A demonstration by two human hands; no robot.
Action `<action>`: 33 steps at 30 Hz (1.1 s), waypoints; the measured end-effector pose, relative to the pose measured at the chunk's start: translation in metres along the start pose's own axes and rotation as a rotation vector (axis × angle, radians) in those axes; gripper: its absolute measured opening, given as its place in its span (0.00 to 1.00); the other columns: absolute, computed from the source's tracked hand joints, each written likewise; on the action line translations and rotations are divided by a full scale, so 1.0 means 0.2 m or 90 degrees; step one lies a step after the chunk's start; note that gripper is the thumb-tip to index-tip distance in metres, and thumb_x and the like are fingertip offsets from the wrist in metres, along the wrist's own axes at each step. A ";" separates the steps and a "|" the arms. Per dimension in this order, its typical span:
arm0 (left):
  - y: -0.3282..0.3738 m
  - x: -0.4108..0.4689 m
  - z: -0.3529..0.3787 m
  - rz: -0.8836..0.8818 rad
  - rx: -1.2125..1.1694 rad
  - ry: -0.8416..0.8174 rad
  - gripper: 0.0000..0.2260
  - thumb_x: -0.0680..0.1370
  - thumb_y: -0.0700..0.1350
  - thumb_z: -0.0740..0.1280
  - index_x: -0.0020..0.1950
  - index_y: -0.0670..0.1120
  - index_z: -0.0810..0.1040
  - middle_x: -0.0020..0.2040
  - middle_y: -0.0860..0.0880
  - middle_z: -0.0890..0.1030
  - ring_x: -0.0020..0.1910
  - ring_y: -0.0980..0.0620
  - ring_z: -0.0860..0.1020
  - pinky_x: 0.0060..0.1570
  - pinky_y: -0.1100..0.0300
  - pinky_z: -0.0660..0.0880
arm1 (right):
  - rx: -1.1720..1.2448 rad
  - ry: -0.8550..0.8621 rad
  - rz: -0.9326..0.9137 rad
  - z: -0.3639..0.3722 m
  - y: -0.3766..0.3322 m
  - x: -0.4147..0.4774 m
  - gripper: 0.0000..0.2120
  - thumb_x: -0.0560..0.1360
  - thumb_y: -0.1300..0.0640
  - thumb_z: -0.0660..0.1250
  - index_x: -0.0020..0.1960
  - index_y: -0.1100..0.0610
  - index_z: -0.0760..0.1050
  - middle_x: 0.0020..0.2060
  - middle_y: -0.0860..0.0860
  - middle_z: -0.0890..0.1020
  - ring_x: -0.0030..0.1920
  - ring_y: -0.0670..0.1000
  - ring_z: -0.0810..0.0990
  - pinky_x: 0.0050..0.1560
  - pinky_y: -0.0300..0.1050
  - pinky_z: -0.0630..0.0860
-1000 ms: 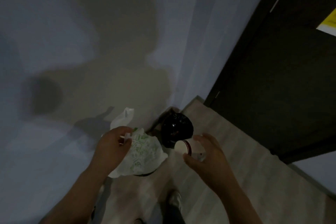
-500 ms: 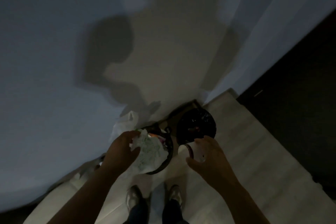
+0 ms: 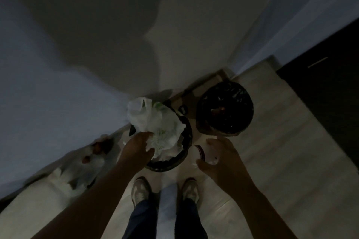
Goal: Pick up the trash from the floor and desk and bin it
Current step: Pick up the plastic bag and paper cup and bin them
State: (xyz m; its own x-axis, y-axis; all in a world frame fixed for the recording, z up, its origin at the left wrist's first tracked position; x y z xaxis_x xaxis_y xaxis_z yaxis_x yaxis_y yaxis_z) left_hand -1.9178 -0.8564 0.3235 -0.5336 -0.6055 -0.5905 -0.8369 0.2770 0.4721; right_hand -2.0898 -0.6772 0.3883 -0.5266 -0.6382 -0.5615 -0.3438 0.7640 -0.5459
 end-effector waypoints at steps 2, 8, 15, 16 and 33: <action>-0.09 0.07 0.13 -0.002 0.018 -0.027 0.22 0.75 0.43 0.69 0.68 0.44 0.72 0.63 0.43 0.75 0.57 0.45 0.77 0.57 0.53 0.74 | 0.003 -0.008 0.004 0.11 0.06 0.10 0.35 0.69 0.48 0.75 0.71 0.55 0.65 0.71 0.53 0.63 0.70 0.53 0.64 0.66 0.51 0.69; -0.31 0.21 0.34 -0.012 0.084 -0.097 0.09 0.76 0.43 0.66 0.54 0.40 0.77 0.52 0.43 0.80 0.52 0.44 0.78 0.50 0.55 0.73 | -0.021 0.001 -0.038 0.44 0.17 0.34 0.32 0.67 0.53 0.76 0.67 0.59 0.71 0.68 0.58 0.67 0.67 0.59 0.67 0.64 0.53 0.71; -0.50 0.23 0.41 -0.043 0.143 -0.200 0.10 0.77 0.48 0.66 0.57 0.46 0.77 0.56 0.49 0.79 0.56 0.51 0.77 0.53 0.63 0.72 | -0.016 0.038 -0.121 0.75 0.14 0.61 0.30 0.72 0.49 0.72 0.68 0.61 0.70 0.70 0.60 0.65 0.70 0.60 0.64 0.68 0.49 0.66; -0.52 0.23 0.41 -0.035 0.138 -0.199 0.11 0.77 0.48 0.66 0.57 0.46 0.77 0.56 0.49 0.79 0.55 0.51 0.77 0.52 0.63 0.72 | -0.022 0.043 -0.122 0.80 0.13 0.65 0.30 0.73 0.47 0.70 0.70 0.59 0.68 0.71 0.59 0.64 0.71 0.59 0.62 0.70 0.51 0.65; -0.68 0.39 0.51 0.062 0.066 -0.047 0.17 0.75 0.49 0.69 0.62 0.47 0.74 0.57 0.48 0.77 0.47 0.56 0.76 0.42 0.70 0.71 | -0.383 -0.164 -0.104 1.31 0.32 1.06 0.26 0.80 0.41 0.53 0.75 0.47 0.56 0.77 0.54 0.53 0.77 0.60 0.48 0.74 0.61 0.52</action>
State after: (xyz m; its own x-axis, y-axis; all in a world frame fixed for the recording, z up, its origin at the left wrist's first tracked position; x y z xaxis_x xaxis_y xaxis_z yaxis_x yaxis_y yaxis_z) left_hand -1.8580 -0.8651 0.1468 -0.6176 -0.5159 -0.5936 -0.7865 0.4094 0.4624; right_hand -2.0206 -0.7879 0.0713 -0.2547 -0.6949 -0.6725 -0.8152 0.5283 -0.2372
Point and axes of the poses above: each hand's wrist, its own x-axis towards the middle knuckle, its own z-axis out of the palm, y = z × x, the point moved 1 cm from there along x, towards the middle knuckle
